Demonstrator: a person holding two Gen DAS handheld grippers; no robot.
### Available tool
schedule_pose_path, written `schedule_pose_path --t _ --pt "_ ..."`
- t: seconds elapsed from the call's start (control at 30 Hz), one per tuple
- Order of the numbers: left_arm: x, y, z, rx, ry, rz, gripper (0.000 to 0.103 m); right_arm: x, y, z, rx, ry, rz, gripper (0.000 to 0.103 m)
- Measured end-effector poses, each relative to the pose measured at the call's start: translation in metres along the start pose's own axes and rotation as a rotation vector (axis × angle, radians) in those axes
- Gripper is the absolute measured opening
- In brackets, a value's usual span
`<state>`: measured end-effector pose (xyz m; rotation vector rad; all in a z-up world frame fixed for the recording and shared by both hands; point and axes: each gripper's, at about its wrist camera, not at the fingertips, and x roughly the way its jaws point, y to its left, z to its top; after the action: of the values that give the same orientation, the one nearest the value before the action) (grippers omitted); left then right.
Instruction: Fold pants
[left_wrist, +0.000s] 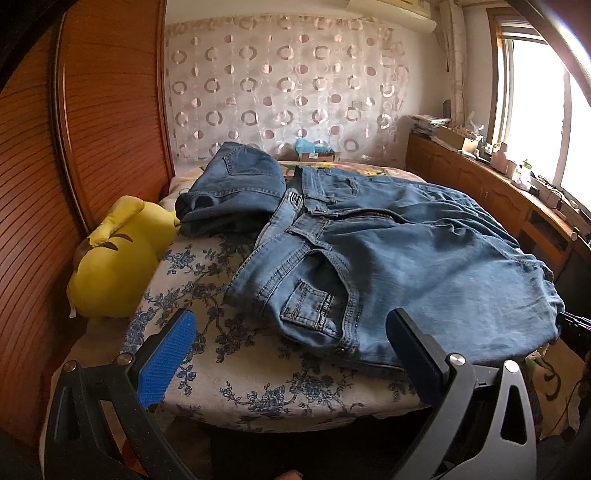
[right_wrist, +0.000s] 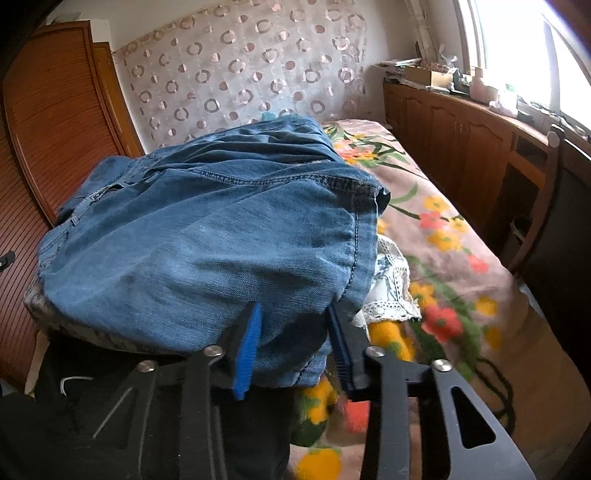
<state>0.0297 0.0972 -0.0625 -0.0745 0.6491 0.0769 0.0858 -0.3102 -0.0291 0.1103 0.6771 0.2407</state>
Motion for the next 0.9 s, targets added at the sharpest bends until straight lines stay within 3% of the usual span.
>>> schedule_pose_path --t 0.1,0.17,0.23,0.43,0.9 --pt "0.006 0.005 -0.001 -0.014 0.014 -0.018 0.099 0.0 -0.001 0.0 -0.014 -0.004 -0.012 0.019" --pt "0.011 0.009 -0.002 -0.026 0.026 -0.029 0.095 -0.002 -0.002 0.0 -0.022 -0.009 -0.01 0.016" --pt "0.018 0.012 -0.002 -0.033 0.045 -0.032 0.081 -0.006 0.0 -0.001 -0.039 -0.021 -0.019 0.014" --pt "0.041 0.018 0.0 -0.043 0.093 -0.036 0.059 -0.017 0.01 0.009 -0.083 -0.063 -0.024 0.008" --pt "0.087 0.036 -0.001 -0.11 0.176 0.0 0.056 -0.006 0.009 0.024 -0.148 -0.116 -0.021 0.005"
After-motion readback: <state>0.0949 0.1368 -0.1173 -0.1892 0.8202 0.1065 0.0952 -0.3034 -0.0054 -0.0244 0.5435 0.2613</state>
